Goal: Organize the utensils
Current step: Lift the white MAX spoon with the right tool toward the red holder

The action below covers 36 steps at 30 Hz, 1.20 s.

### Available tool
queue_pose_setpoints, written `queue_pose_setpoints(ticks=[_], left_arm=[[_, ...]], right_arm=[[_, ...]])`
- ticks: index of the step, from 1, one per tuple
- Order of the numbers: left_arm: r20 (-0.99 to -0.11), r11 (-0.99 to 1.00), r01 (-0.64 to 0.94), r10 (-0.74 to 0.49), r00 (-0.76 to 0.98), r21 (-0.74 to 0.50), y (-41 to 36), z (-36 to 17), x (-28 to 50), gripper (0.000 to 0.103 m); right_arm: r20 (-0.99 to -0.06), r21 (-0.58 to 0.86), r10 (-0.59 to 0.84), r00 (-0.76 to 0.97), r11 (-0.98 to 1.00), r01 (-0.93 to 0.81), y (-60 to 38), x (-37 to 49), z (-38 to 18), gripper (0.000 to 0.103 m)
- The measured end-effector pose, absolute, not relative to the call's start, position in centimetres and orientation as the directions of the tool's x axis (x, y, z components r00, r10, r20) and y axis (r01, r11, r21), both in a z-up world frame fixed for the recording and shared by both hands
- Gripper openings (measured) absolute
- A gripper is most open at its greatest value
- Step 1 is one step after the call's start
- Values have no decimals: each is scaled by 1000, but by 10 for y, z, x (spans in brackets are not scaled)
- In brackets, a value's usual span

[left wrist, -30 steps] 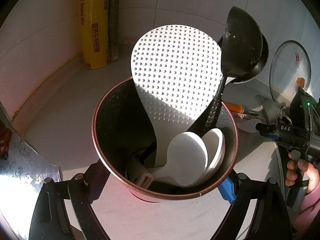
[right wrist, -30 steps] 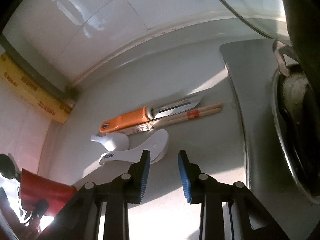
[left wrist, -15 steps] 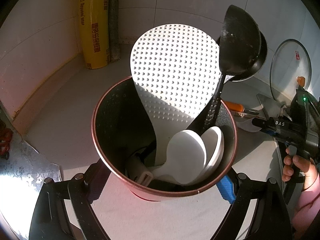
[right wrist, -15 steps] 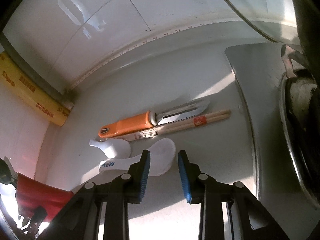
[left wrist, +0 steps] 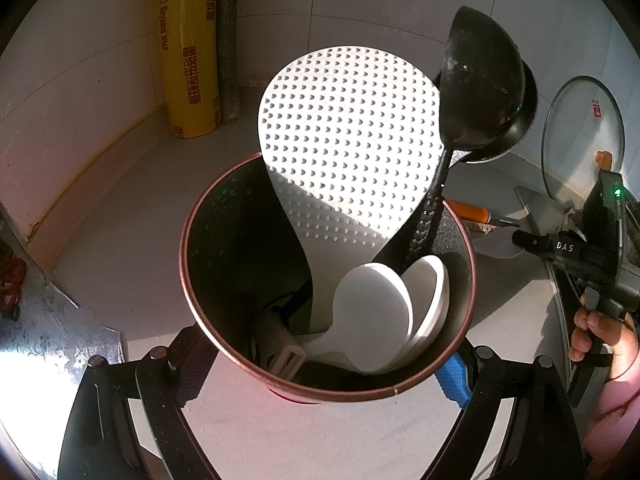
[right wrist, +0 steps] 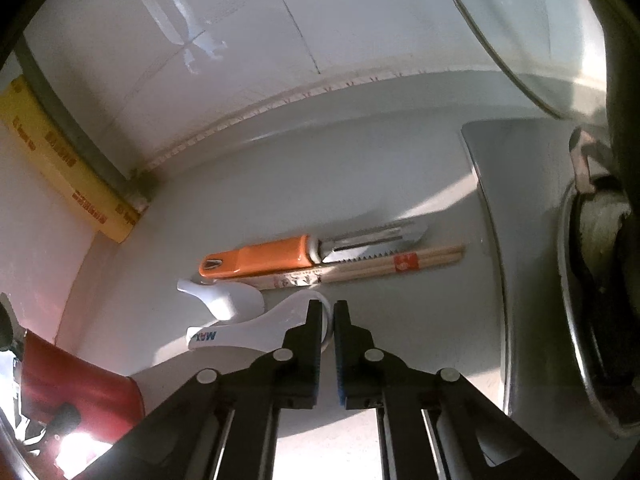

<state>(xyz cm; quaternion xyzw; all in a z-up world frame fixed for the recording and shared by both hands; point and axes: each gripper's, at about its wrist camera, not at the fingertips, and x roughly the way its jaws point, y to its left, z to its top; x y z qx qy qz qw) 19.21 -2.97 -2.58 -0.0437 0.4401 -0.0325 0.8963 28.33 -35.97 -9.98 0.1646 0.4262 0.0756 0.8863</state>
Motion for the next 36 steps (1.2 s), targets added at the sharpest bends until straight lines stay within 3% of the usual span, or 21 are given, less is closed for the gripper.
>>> queue_pose_setpoints(ticks=[19, 36], left_arm=[[-783, 992, 21, -109, 612, -121, -26, -27, 191, 92], [-763, 988, 23, -134, 632, -155, -12, -18, 181, 92]], right_arm=[[-643, 178, 226, 732, 973, -144, -324, 253, -31, 7], [-379, 25, 316, 870, 943, -331, -283, 202, 104, 7]])
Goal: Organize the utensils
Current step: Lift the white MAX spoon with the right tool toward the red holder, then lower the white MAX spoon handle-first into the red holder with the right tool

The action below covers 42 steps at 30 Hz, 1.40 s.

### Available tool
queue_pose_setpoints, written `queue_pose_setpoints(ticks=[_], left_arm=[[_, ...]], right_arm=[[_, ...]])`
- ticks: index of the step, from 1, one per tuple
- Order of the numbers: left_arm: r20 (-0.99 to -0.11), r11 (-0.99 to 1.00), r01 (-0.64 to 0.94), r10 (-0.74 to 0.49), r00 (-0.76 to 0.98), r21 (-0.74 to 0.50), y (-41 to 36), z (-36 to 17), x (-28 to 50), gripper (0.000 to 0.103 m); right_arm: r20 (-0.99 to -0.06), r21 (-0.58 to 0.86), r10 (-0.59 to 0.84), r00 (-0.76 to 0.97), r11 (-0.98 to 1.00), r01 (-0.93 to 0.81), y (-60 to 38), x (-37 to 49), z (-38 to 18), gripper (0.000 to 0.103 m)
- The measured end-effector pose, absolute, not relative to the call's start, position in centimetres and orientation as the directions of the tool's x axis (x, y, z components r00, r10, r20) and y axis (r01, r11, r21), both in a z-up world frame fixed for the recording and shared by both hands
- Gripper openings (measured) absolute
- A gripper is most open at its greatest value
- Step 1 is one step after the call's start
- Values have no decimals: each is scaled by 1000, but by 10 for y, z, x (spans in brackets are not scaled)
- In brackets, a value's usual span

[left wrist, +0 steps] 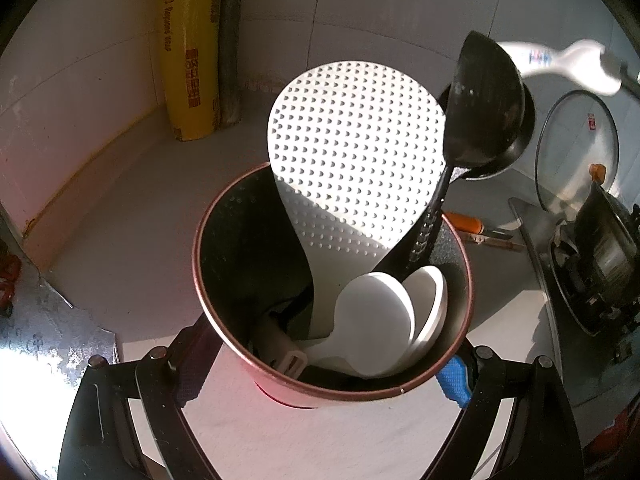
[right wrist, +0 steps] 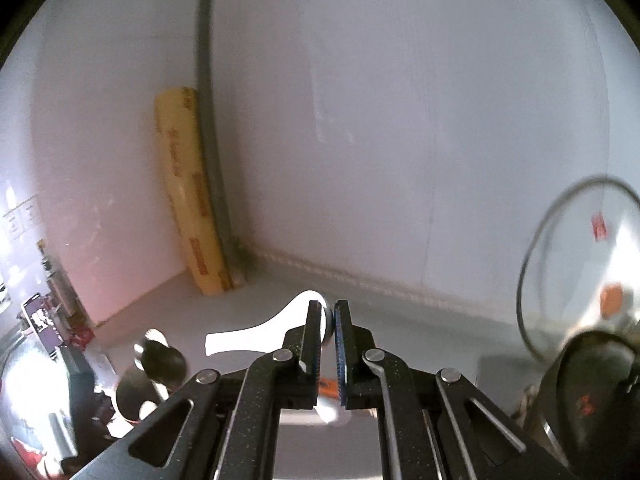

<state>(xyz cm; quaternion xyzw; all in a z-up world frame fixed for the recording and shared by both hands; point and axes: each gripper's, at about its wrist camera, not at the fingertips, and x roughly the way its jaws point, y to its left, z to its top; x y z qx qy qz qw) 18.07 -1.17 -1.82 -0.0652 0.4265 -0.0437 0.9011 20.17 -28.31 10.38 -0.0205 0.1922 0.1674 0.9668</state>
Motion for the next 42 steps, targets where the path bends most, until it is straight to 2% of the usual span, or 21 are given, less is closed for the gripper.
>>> queue_pose_setpoints(ticks=[3, 7, 21, 33, 42], left_arm=[[-755, 986, 22, -142, 640, -167, -12, -15, 181, 92], [-749, 984, 23, -150, 646, -177, -9, -12, 176, 92], [-716, 969, 44, -208, 666, -241, -7, -9, 166, 92], [-695, 952, 55, -260, 670, -303, 1, -11, 171, 92], [-692, 950, 58, -265, 672, -308, 5, -14, 173, 92]], right_arm=[[-337, -29, 351, 873, 924, -382, -265, 189, 121, 7], [-329, -105, 388, 861, 891, -442, -239, 177, 128, 7], [-441, -298, 417, 795, 767, -568, -162, 162, 89, 7], [-508, -323, 430, 747, 708, -628, -138, 156, 61, 7], [-564, -275, 464, 683, 675, -685, -133, 154, 49, 9]])
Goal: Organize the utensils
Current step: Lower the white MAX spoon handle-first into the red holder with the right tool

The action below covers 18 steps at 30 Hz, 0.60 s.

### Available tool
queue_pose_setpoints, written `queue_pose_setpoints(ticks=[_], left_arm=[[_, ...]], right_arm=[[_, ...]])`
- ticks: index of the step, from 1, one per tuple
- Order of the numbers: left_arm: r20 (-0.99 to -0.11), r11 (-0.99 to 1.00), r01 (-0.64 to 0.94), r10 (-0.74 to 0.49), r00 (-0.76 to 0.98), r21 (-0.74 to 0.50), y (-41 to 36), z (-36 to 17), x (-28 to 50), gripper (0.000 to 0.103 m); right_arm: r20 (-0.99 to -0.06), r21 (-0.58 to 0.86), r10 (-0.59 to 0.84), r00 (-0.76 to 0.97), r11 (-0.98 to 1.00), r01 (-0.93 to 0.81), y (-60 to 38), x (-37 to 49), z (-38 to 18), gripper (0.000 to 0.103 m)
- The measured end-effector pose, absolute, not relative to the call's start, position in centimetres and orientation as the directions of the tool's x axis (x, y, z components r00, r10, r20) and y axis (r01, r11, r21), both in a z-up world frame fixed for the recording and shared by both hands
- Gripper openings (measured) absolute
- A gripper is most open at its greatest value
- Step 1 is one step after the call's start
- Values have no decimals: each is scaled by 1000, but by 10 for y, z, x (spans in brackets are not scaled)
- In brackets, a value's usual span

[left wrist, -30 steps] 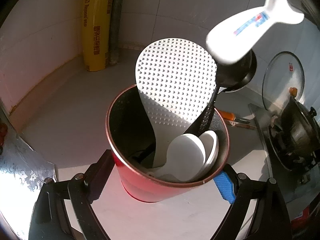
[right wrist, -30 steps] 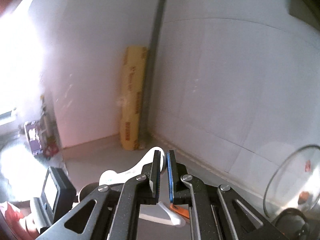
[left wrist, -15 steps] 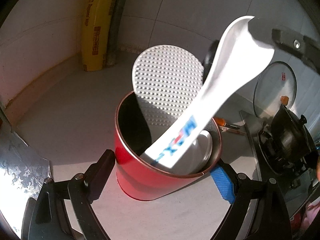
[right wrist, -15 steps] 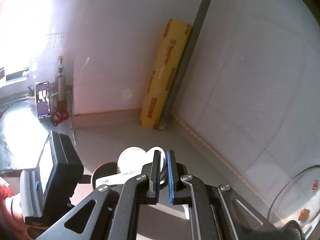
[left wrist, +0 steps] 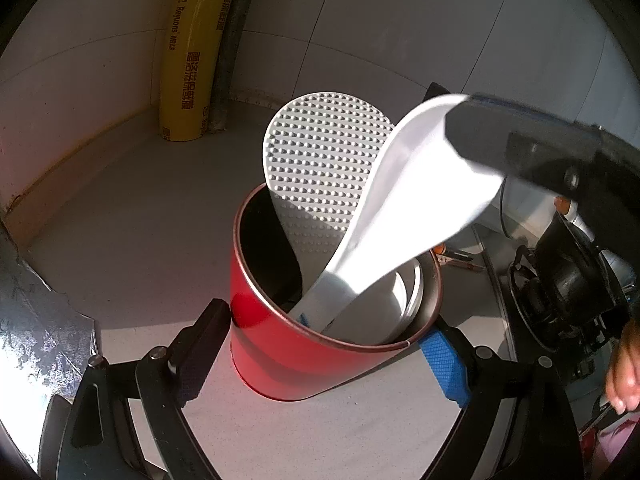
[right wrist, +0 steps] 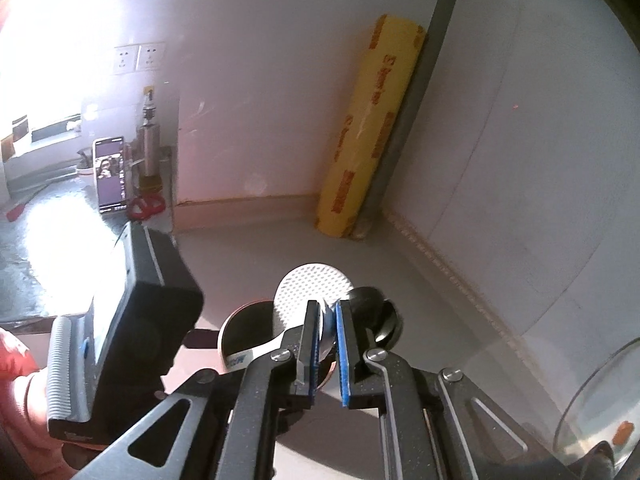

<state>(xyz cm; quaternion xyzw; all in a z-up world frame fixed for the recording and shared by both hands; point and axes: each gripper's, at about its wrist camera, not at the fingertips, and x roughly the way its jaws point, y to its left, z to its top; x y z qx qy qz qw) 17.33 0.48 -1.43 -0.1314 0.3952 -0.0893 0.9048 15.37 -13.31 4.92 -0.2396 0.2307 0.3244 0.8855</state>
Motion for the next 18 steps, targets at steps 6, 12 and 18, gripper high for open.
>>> queue_pose_setpoints(ticks=[6, 12, 18], left_arm=[[-692, 950, 58, -265, 672, -308, 5, -14, 173, 92], [-692, 950, 58, -264, 672, -306, 4, -13, 171, 92], [-692, 952, 58, -261, 673, -302, 3, -13, 170, 92]], right_arm=[[-605, -227, 489, 629, 651, -724, -128, 154, 38, 11], [-648, -149, 510, 565, 643, -751, -128, 161, 25, 12], [-679, -80, 518, 519, 652, -754, -130, 170, 13, 14]])
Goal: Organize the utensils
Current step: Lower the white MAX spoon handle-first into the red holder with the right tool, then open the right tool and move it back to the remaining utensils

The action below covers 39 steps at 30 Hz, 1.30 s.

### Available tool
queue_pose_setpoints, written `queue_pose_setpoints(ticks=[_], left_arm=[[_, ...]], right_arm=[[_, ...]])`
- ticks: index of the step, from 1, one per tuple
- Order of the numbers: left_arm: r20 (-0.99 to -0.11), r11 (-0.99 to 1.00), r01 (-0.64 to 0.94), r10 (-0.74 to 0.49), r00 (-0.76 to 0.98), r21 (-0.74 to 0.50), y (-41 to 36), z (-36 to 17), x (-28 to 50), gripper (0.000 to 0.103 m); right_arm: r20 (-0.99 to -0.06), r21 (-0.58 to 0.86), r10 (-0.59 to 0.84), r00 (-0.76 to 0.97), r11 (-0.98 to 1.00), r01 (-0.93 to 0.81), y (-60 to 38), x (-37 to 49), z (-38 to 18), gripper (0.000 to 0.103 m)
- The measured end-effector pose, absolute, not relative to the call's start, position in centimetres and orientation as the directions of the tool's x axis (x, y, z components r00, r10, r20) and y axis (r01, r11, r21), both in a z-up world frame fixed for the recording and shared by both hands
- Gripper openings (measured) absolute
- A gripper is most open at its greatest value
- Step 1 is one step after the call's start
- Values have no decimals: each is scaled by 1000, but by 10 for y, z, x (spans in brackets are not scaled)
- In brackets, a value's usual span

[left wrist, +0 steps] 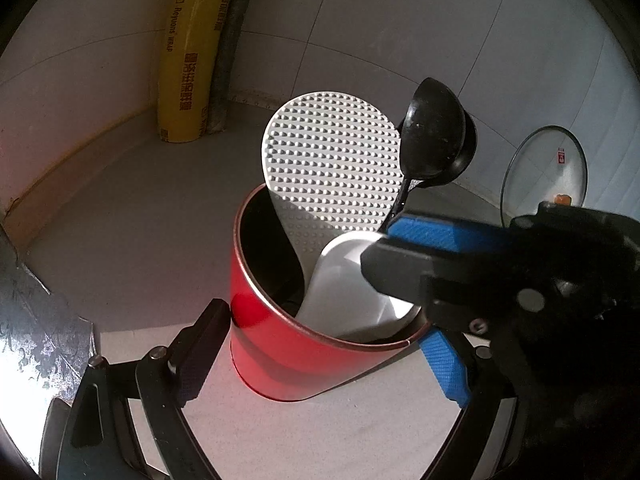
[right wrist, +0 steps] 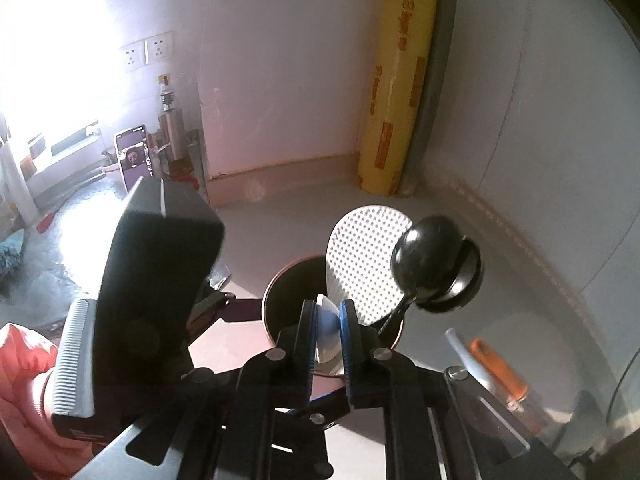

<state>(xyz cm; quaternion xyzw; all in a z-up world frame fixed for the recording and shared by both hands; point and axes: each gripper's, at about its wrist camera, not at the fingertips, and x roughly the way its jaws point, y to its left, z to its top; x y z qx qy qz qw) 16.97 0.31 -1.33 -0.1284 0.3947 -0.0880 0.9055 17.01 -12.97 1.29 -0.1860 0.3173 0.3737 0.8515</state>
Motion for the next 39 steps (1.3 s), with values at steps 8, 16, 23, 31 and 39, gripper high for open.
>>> queue_pose_setpoints(ticks=[8, 16, 23, 31, 39], left_arm=[[-693, 952, 56, -258, 673, -300, 4, -14, 171, 92], [-695, 953, 56, -257, 672, -299, 7, -15, 175, 92], [-697, 957, 53, -246, 674, -287, 2, -15, 178, 92], [-703, 961, 49, -234, 672, -273, -6, -11, 170, 92], [-711, 965, 47, -222, 667, -257, -8, -12, 169, 92]], right_arm=[[-672, -17, 545, 501, 665, -746, -136, 174, 17, 15], [-642, 5, 568, 516, 676, -737, -144, 170, 29, 15], [-624, 46, 569, 536, 712, -701, -164, 171, 35, 15], [-633, 109, 524, 570, 789, -605, -202, 179, 28, 38], [-644, 180, 466, 606, 863, -472, -254, 194, 10, 85]])
